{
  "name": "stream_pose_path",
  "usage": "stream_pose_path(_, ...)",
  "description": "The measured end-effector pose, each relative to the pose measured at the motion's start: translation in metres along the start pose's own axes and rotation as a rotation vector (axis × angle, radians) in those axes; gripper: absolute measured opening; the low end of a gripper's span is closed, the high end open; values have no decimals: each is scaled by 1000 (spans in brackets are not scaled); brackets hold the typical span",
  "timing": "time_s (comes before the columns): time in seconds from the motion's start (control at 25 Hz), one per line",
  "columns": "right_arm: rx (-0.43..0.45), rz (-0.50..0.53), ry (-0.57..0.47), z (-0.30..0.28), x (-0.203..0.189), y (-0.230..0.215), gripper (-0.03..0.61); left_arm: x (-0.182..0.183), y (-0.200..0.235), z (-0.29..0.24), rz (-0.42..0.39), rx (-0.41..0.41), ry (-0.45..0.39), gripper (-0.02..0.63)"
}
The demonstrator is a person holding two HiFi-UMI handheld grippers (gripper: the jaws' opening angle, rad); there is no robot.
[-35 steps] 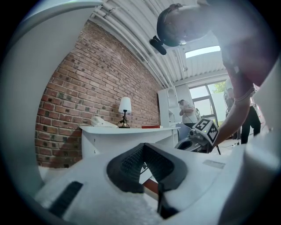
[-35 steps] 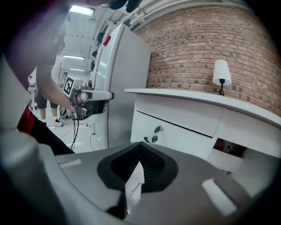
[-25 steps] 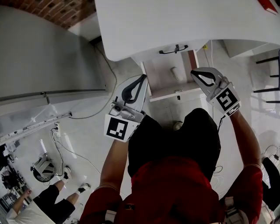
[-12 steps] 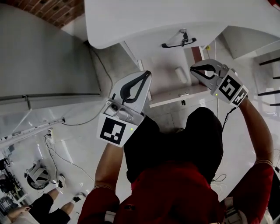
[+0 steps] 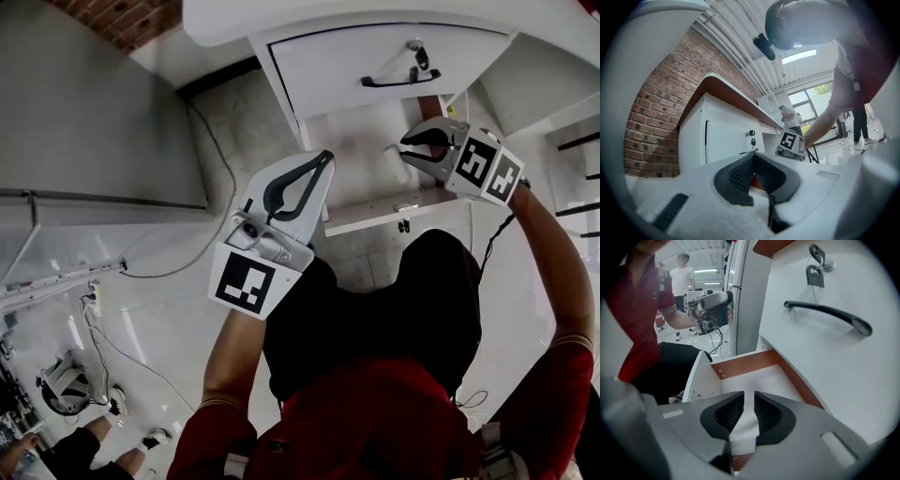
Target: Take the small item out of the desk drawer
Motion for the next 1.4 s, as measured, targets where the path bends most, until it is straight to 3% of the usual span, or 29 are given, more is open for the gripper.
stream_pose_path(0.44,53,-91,196,-47,-31,-8,153,-9,0,14,10,-3,-29,2)
stream_pose_path(0.76,55,-147,344,-76,-55,-17,175,-18,7,24,12,16,-25,2)
stream_pose_path(1.08,25,-219,446,-90,-76,-24,204,-22,18,29,22,33,-26,2)
stream_pose_path(1.4,-7,-312,477,-96,-85,-31,206,-23,18,31,18,31,-26,2)
Point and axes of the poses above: the fingertips, and each gripper's own axes: z backward along the fingers, y to its left, x out of its top, the point moved 2 cm from there along z, backward along the fingers, and after that the axes turned 13 degrees about x, right-handed, at the moved point
